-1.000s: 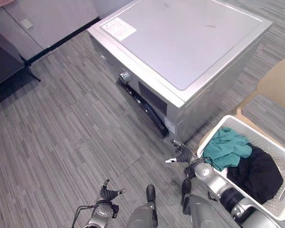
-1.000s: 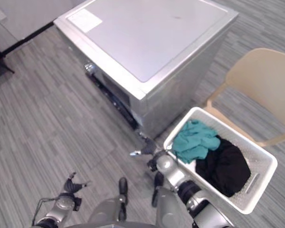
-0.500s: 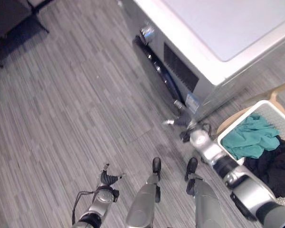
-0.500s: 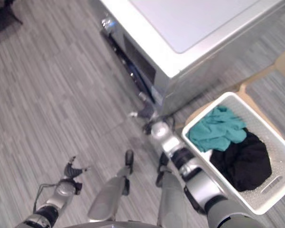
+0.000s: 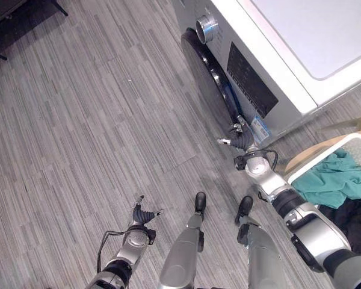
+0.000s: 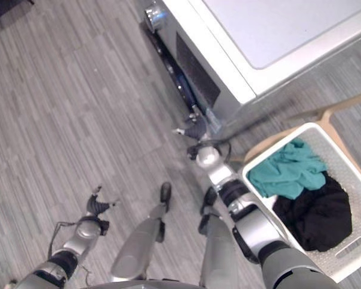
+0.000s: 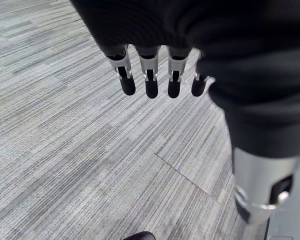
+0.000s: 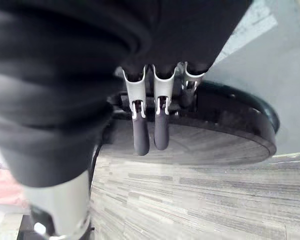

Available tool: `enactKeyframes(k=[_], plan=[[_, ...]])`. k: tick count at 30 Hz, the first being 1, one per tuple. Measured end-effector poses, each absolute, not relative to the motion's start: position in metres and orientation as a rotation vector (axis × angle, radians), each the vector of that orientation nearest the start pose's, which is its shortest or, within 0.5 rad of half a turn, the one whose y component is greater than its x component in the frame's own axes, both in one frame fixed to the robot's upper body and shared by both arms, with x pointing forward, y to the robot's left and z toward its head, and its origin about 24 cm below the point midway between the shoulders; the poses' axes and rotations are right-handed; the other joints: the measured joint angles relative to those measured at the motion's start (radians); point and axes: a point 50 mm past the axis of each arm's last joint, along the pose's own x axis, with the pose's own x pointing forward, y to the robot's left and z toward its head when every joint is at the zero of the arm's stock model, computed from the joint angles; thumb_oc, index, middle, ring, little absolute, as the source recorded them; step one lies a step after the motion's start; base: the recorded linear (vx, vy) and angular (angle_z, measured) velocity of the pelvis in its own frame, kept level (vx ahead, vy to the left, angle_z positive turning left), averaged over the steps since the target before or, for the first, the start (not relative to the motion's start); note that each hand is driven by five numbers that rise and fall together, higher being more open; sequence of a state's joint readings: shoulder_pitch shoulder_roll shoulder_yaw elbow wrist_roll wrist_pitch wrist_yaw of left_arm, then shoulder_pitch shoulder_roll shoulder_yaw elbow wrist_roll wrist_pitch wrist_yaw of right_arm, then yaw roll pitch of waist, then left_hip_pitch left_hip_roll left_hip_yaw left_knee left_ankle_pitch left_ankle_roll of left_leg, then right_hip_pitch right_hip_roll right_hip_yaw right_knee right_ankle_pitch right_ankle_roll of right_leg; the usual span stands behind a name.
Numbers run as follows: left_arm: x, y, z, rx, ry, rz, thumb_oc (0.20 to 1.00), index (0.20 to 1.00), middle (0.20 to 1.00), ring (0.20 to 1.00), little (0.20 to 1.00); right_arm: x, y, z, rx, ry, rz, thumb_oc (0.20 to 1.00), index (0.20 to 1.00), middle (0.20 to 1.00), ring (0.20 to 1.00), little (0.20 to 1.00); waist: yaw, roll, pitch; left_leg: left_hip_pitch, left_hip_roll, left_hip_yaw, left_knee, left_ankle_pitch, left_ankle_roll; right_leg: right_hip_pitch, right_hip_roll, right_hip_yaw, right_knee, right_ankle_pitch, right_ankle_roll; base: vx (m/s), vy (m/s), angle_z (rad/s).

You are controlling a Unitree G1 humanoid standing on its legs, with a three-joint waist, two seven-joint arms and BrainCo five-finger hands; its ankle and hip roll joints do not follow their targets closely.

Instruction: Grab the laundry basket,head to the washer,open it,put in the laundry and shut it.

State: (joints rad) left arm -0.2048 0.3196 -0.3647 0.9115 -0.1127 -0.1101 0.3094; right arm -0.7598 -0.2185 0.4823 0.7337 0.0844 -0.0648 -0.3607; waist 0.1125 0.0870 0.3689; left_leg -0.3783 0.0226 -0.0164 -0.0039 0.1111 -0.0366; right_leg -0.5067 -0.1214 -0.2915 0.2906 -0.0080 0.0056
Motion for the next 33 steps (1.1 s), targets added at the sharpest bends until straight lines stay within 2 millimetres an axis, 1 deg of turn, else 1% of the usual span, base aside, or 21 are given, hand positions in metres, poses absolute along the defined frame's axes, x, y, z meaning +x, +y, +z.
enactKeyframes(k=[5,7,9,10,11,13,14,15,16,17,18,19,21,22,23,24,26,27,30,31,33], plan=[[0.243,0.205,-0.080,0.493,0.546,0.080,1.000,1.000,1.000,1.000,1.000,0.367,-0.067,0.087,-0.448,-0.083,0.174,1.000,1.000,1.000,1.000,1.000,0.002,0.004,0.001,-0.007,0.009,-0.028,0.003,0.001,-0.008,0.007,0.007,-0.025,0.000,-0.004,0.005,0.00,0.008,0.09],[0.254,0.199,-0.073,0.501,0.510,0.062,1.000,1.000,1.000,1.000,1.000,0.364,-0.049,0.088,-0.465,-0.075,0.273,1.000,1.000,1.000,1.000,1.000,0.035,0.005,0.001,-0.026,0.016,-0.054,0.005,0.010,-0.019,0.005,0.010,-0.053,0.001,-0.005,-0.001,-0.01,-0.015,0.35],[0.253,0.198,-0.075,0.506,0.519,0.056,1.000,1.000,1.000,1.000,1.000,0.362,-0.028,0.094,-0.442,-0.078,0.327,1.000,1.000,1.000,1.000,1.000,0.073,0.007,0.000,-0.037,0.018,-0.080,0.006,0.006,-0.028,0.007,0.010,-0.076,0.005,-0.011,-0.011,-0.01,-0.013,0.33],[0.252,0.199,-0.077,0.508,0.530,0.060,1.000,1.000,1.000,1.000,1.000,0.361,-0.016,0.101,-0.408,-0.092,0.356,1.000,1.000,1.000,1.000,1.000,0.093,0.008,0.000,-0.040,0.019,-0.093,0.006,0.015,-0.027,0.008,0.007,-0.093,0.012,-0.014,-0.022,-0.02,-0.037,0.34],[0.250,0.201,-0.079,0.511,0.539,0.063,1.000,1.000,1.000,1.000,1.000,0.361,-0.012,0.105,-0.395,-0.101,0.373,1.000,1.000,1.000,1.000,1.000,0.099,0.008,0.000,-0.041,0.016,-0.102,0.005,0.016,-0.028,0.007,0.004,-0.100,0.021,-0.017,-0.026,0.06,-0.129,0.41],[0.247,0.203,-0.081,0.516,0.555,0.064,1.000,1.000,1.000,1.000,1.000,0.360,0.008,0.125,-0.339,-0.143,0.434,1.000,1.000,1.000,1.000,1.000,0.142,0.015,-0.001,-0.058,0.011,-0.140,0.007,0.008,-0.037,0.007,-0.008,-0.119,0.048,-0.038,-0.033,0.09,-0.157,0.42],[0.248,0.204,-0.081,0.513,0.551,0.069,1.000,1.000,1.000,1.000,1.000,0.359,0.017,0.138,-0.323,-0.183,0.463,1.000,1.000,1.000,1.000,1.000,0.151,0.024,-0.002,-0.068,0.016,-0.164,0.009,-0.005,-0.042,0.011,-0.010,-0.140,0.049,-0.043,-0.032,0.01,-0.158,0.56],[0.249,0.206,-0.078,0.517,0.539,0.068,1.000,1.000,1.000,1.000,1.000,0.358,0.026,0.152,-0.315,-0.236,0.498,1.000,1.000,1.000,1.000,1.000,0.162,0.032,-0.003,-0.077,0.017,-0.186,0.007,-0.006,-0.042,0.011,-0.006,-0.138,0.052,-0.048,-0.036,0.04,-0.121,0.92],[0.252,0.206,-0.074,0.512,0.514,0.066,1.000,1.000,1.000,1.000,1.000,0.356,0.035,0.171,-0.313,-0.311,0.534,1.000,1.000,1.000,1.000,1.000,0.183,0.052,-0.006,-0.089,0.020,-0.215,0.010,0.021,-0.057,0.008,-0.006,-0.155,0.070,-0.069,-0.033,0.04,-0.122,0.99],[0.254,0.205,-0.073,0.506,0.506,0.066,1.000,1.000,1.000,1.000,1.000,0.357,0.035,0.176,-0.328,-0.331,0.532,1.000,1.000,1.000,1.000,1.000,0.187,0.064,-0.008,-0.099,0.014,-0.239,0.011,0.025,-0.063,0.008,-0.009,-0.162,0.080,-0.079,-0.034,0.05,-0.027,1.28],[0.252,0.208,-0.073,0.491,0.504,0.063,1.000,1.000,1.000,1.000,1.000,0.367,0.025,0.186,-0.352,-0.348,0.493,1.000,1.000,1.000,1.000,1.000,0.202,0.087,-0.018,-0.118,0.004,-0.275,0.000,0.036,-0.063,0.000,-0.024,-0.166,0.111,-0.109,-0.024,0.03,-0.016,1.11],[0.251,0.214,-0.070,0.477,0.487,0.070,1.000,1.000,1.000,1.000,1.000,0.378,0.014,0.198,-0.356,-0.343,0.426,1.000,1.000,1.000,1.000,1.000,0.224,0.091,-0.020,-0.125,0.004,-0.266,-0.017,0.038,-0.060,-0.020,-0.041,-0.166,0.149,-0.135,-0.020,0.05,-0.018,1.05],[0.245,0.224,-0.072,0.458,0.507,0.103,1.000,1.000,1.000,1.000,1.000,0.392,-0.008,0.212,-0.376,-0.351,0.330,1.000,1.000,1.000,1.000,1.000,0.241,0.102,-0.032,-0.146,0.000,-0.266,-0.014,0.042,-0.058,-0.034,-0.051,-0.166,0.171,-0.154,-0.017,0.04,-0.010,0.55],[0.237,0.232,-0.076,0.424,0.533,0.136,1.000,1.000,1.000,1.000,1.000,0.401,-0.028,0.222,-0.363,-0.348,0.253,1.000,1.000,1.000,1.000,1.000,0.254,0.102,-0.033,-0.147,-0.004,-0.264,-0.014,0.047,-0.057,-0.032,-0.057,-0.167,0.176,-0.161,-0.011,0.03,-0.013,0.26],[0.233,0.236,-0.077,0.399,0.545,0.163,1.000,1.000,1.000,1.000,1.000,0.405,-0.037,0.227,-0.354,-0.346,0.216,1.000,1.000,1.000,1.000,1.000,0.254,0.099,-0.035,-0.148,-0.006,-0.265,-0.015,0.051,-0.058,-0.032,-0.059,-0.167,0.174,-0.162,-0.009,0.01,-0.019,0.17],[0.226,0.244,-0.081,0.374,0.573,0.197,1.000,1.000,1.000,1.000,1.000,0.409,-0.055,0.238,-0.356,-0.362,0.151,1.000,1.000,1.000,1.000,1.000,0.249,0.092,-0.040,-0.149,-0.015,-0.263,-0.016,0.070,-0.059,-0.032,-0.068,-0.166,0.173,-0.166,0.000,0.01,-0.017,0.09],[0.219,0.247,-0.084,0.371,0.594,0.207,1.000,1.000,1.000,1.000,1.000,0.413,-0.075,0.246,-0.381,-0.378,0.089,1.000,1.000,1.000,1.000,1.000,0.245,0.081,-0.048,-0.149,-0.019,-0.247,-0.019,0.075,-0.059,-0.031,-0.070,-0.158,0.156,-0.161,0.011,0.00,-0.005,-0.07],[0.219,0.247,-0.084,0.372,0.593,0.207,1.000,1.000,1.000,1.000,1.000,0.414,-0.079,0.247,-0.383,-0.380,0.072,1.000,1.000,1.000,1.000,1.000,0.247,0.074,-0.052,-0.149,-0.019,-0.237,-0.020,0.076,-0.057,-0.032,-0.068,-0.148,0.149,-0.157,0.017,0.00,0.005,-0.23],[0.226,0.248,-0.079,0.376,0.569,0.200,1.000,1.000,1.000,1.000,1.000,0.413,-0.077,0.240,-0.376,-0.360,0.085,1.000,1.000,1.000,1.000,1.000,0.213,0.046,-0.066,-0.146,-0.017,-0.198,-0.019,0.081,-0.055,-0.029,-0.060,-0.123,0.112,-0.143,0.036,0.00,0.035,-0.27],[0.233,0.245,-0.074,0.373,0.544,0.193,1.000,1.000,1.000,1.000,1.000,0.412,-0.075,0.231,-0.369,-0.345,0.100,1.000,1.000,1.000,1.000,1.000,0.202,0.035,-0.072,-0.137,-0.016,-0.175,-0.020,0.081,-0.055,-0.026,-0.056,-0.103,0.095,-0.137,0.040,0.00,0.076,-0.29],[0.240,0.241,-0.067,0.366,0.505,0.179,1.000,1.000,1.000,1.000,1.000,0.408,-0.071,0.219,-0.364,-0.324,0.137,1.000,1.000,1.000,1.000,1.000,0.187,0.033,-0.072,-0.117,-0.013,-0.147,-0.018,0.081,-0.054,-0.005,-0.049,-0.084,0.066,-0.117,0.047,-0.06,0.136,-0.40]])
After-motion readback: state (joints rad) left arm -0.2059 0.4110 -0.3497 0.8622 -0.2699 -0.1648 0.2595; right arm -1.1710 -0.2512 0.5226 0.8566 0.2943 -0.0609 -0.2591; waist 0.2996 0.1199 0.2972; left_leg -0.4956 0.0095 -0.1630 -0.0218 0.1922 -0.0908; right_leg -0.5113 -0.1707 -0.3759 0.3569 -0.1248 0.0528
